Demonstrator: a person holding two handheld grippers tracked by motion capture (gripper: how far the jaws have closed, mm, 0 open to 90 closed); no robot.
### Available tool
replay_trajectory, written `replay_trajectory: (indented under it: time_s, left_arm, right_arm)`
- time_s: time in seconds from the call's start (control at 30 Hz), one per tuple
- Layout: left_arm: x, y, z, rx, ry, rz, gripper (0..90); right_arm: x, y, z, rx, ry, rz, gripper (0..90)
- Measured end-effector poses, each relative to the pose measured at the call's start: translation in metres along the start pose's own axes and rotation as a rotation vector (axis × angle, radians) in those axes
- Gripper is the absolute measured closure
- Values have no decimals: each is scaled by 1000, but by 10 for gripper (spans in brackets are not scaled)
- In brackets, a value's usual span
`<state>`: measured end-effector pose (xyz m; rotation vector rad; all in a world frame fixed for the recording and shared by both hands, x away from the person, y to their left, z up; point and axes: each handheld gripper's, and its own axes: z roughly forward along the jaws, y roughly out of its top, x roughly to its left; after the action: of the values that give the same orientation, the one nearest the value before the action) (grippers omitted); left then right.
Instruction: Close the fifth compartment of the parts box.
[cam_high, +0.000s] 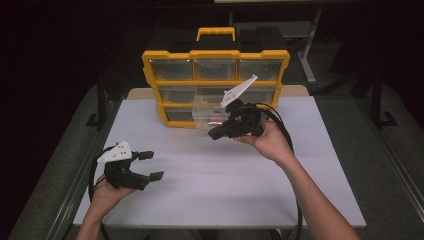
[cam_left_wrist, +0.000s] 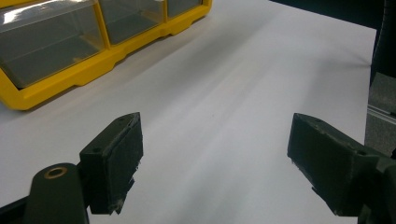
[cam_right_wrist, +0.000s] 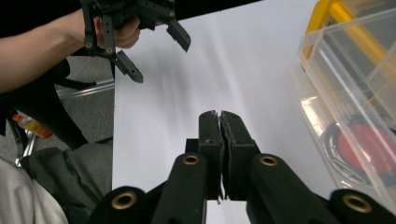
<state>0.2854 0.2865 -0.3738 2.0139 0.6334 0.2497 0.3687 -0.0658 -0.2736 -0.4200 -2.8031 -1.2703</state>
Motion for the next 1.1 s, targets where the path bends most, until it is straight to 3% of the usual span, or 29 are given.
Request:
replay_trajectory:
  time_s: [0.57, 0.63, 1.1]
  left_arm:
    - [0, 0, 1, 0, 3, -3, 182]
    - [1, 0, 2, 6, 5, 13, 182]
    - [0, -1, 2, 3, 3, 2, 181]
  right_arm:
    - [-8, -15, 19, 14, -14, 31, 887]
    - [-11, -17, 21, 13, -28, 29, 887]
    - [-28, -14, 22, 9, -121, 52, 888]
